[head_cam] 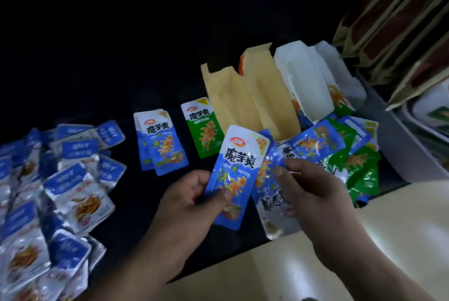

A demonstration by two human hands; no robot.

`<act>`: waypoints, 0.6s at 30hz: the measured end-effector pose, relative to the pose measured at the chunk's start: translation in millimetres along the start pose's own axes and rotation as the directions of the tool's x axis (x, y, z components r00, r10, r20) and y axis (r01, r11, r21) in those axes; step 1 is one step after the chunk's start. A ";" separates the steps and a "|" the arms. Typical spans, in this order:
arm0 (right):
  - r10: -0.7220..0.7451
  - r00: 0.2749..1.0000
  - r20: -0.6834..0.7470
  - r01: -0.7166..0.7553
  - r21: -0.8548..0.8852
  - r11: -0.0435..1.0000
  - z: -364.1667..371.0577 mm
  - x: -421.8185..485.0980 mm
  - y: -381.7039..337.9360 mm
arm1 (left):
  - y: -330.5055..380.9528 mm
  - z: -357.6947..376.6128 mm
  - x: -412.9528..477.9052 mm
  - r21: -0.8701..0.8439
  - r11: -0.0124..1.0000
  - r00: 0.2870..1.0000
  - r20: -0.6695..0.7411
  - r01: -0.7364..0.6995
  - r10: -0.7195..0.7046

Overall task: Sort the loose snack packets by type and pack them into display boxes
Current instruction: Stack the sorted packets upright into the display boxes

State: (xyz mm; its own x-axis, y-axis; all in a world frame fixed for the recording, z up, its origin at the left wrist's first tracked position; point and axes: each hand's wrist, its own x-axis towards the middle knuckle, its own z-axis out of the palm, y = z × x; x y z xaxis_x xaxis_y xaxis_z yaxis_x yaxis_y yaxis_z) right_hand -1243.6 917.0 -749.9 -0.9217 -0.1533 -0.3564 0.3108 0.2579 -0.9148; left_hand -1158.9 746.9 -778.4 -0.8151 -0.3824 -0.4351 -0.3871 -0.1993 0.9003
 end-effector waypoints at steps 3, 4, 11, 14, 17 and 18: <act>-0.042 0.989 0.145 0.068 -0.177 0.982 16.0 -2.8 8.7 | 0.1 -13.8 0.9 0.079 0.996 0.996 -0.070 -0.048 0.054; -0.029 0.979 0.200 0.071 -0.208 0.975 19.4 -3.4 8.9 | 1.1 -19.9 2.2 0.104 0.993 0.994 -0.082 -0.059 0.068; 0.107 0.933 0.345 -0.079 -0.094 0.992 25.2 3.9 -12.4 | -6.0 -51.2 5.7 0.139 0.990 0.992 -0.122 -0.023 0.040; 0.123 0.945 0.302 -0.159 0.098 0.982 26.6 7.0 -15.7 | -7.7 -59.1 6.5 0.052 0.999 0.988 -0.154 0.013 -0.005; 0.109 0.945 0.309 -0.206 0.302 0.931 39.6 1.7 -10.7 | -8.5 -60.1 6.2 0.008 0.999 0.992 -0.116 0.044 -0.043; 0.111 0.953 0.282 -0.204 0.324 0.924 43.6 0.4 -6.2 | -9.2 -59.2 6.0 -0.008 0.999 0.994 -0.102 0.047 -0.047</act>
State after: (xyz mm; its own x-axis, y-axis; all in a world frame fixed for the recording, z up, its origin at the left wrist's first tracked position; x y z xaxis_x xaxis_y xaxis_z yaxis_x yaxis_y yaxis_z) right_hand -1235.8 873.8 -752.7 -0.7782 -0.3864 -0.4951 0.5501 -0.0391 -0.8342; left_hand -1134.7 693.0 -790.2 -0.7476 -0.4630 -0.4762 -0.4212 -0.2239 0.8789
